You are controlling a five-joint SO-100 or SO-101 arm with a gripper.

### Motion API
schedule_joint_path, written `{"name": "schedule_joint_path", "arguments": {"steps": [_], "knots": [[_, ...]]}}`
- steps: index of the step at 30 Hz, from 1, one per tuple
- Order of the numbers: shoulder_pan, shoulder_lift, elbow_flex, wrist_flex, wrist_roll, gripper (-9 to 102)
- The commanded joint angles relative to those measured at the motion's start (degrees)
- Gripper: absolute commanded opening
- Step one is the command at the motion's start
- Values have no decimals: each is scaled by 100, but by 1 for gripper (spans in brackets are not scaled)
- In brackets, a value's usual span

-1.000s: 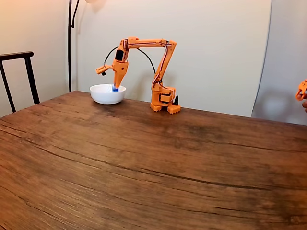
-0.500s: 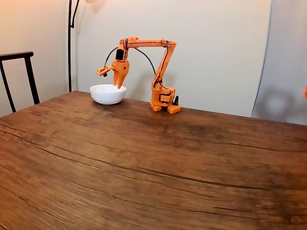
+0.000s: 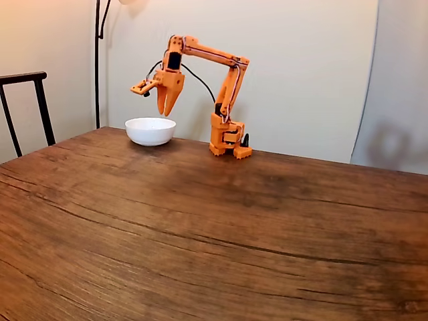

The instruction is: Grasp the cube and drop it in the bowl

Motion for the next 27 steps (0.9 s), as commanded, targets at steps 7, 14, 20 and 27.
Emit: {"name": "schedule_joint_path", "arguments": {"steps": [7, 14, 20, 27], "knots": [[-1573, 185, -255, -9, -1169, 0], [-2531, 185, -255, -62, -1617, 0], [-2909, 809, -246, -62, -1626, 0], [-2936, 2786, 686, -18, -1600, 0]]}}
